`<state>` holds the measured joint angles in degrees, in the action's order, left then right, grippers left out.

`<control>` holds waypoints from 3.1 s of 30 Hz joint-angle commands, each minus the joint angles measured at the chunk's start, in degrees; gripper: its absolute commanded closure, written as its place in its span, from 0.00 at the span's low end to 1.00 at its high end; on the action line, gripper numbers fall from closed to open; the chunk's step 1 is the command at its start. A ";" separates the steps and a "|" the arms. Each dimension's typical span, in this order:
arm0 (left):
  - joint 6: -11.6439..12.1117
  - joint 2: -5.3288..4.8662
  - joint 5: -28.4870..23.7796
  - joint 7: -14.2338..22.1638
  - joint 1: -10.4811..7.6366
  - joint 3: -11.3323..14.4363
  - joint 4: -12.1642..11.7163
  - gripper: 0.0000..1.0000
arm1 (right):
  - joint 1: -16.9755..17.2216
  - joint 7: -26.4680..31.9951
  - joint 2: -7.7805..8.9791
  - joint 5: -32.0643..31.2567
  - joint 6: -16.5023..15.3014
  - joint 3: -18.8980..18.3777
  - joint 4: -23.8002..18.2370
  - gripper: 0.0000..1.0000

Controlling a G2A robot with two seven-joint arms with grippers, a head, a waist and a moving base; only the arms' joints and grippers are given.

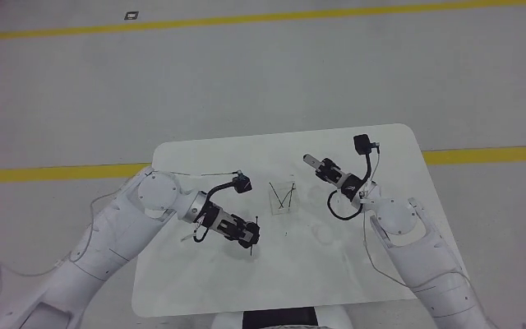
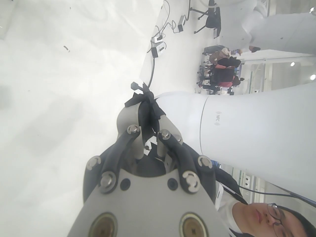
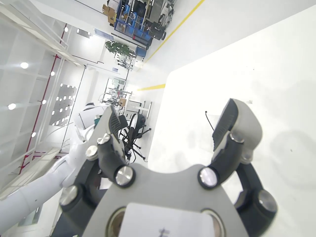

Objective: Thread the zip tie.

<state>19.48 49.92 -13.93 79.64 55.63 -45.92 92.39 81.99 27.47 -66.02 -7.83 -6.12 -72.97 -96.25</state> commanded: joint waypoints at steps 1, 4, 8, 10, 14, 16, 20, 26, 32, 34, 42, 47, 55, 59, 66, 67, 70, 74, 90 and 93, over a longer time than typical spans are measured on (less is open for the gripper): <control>0.00 -1.07 -0.27 0.00 -0.15 -0.15 -0.19 1.00 | 0.00 0.00 0.00 0.00 0.00 0.00 0.00 0.00; 0.00 -2.18 -2.07 0.00 -0.26 -0.24 -0.12 1.00 | 0.00 0.00 0.00 0.00 0.00 0.00 0.00 0.00; 0.00 -3.21 -3.24 0.00 -0.69 0.00 -0.28 1.00 | 0.00 0.00 0.00 0.00 0.00 0.00 0.00 0.00; 0.00 -3.58 -3.35 0.00 -0.97 0.70 0.30 1.00 | 0.00 0.00 0.00 0.00 0.00 0.00 0.00 0.00; 0.00 -3.58 -3.35 0.00 -0.97 0.70 0.30 1.00 | 0.00 0.00 0.00 0.00 0.00 0.00 0.00 0.00; 0.00 -3.58 -3.35 0.00 -0.97 0.70 0.30 1.00 | 0.22 -0.06 -0.06 0.32 -0.32 0.31 -0.23 0.00; 0.00 -3.58 -3.35 0.00 -0.97 0.70 0.30 1.00 | -0.16 4.03 0.00 0.71 -0.55 1.44 -0.55 0.00; 0.00 -3.58 -3.35 0.00 -0.97 0.70 0.30 1.00 | -2.39 10.61 -0.22 3.56 -1.39 4.25 0.98 0.00; 0.00 -3.58 -3.35 0.00 -0.97 0.70 0.30 1.00 | -4.95 18.48 -0.53 10.61 -4.27 6.47 4.14 0.00; 0.00 -3.58 -3.35 0.00 -0.97 0.70 0.30 1.00 | -4.95 18.48 -0.53 10.61 -4.27 6.47 4.14 0.00; 0.00 -3.58 -3.35 0.00 -0.97 0.70 0.30 1.00 | -5.10 21.30 -0.81 15.73 -4.58 7.92 4.51 0.00; 0.00 -3.58 -3.35 0.00 -0.97 0.70 0.30 1.00 | -8.30 27.79 -1.42 22.37 -5.11 11.01 7.34 0.00; 0.00 -3.58 -3.35 0.00 -0.97 0.70 0.30 1.00 | -10.71 31.46 -1.94 25.72 -5.39 13.48 9.58 0.00; 0.00 -3.58 -3.35 0.00 -0.97 0.70 0.30 1.00 | -10.71 31.46 -1.94 25.72 -5.39 13.48 9.58 0.00; 0.00 -3.58 -3.35 0.00 -0.97 0.70 0.30 1.00 | -11.40 30.60 -2.42 26.03 -5.04 16.03 9.61 0.00; 0.00 -3.58 -3.35 0.00 -0.97 0.70 0.30 1.00 | -11.80 30.53 -2.56 26.25 -5.06 16.49 10.01 0.00; 0.00 -3.58 -3.35 0.00 -0.97 0.70 0.30 1.00 | -12.45 30.61 -2.78 26.73 -5.19 17.29 10.61 0.00; 0.00 -3.58 -3.35 0.00 -0.97 0.70 0.30 1.00 | -12.45 30.61 -2.78 26.73 -5.19 17.29 10.61 0.00; 0.00 -3.58 -3.35 0.00 -0.97 0.70 0.30 1.00 | -13.15 30.46 -3.04 27.22 -5.87 18.86 12.26 0.55; 0.00 -3.58 -3.35 0.00 -0.97 0.70 0.30 1.00 | -13.38 30.98 -3.09 27.22 -6.53 19.25 12.53 0.57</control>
<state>19.48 46.34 -17.28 79.64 54.66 -45.21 92.70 68.65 58.34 -69.10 19.40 -12.47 -53.82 -83.77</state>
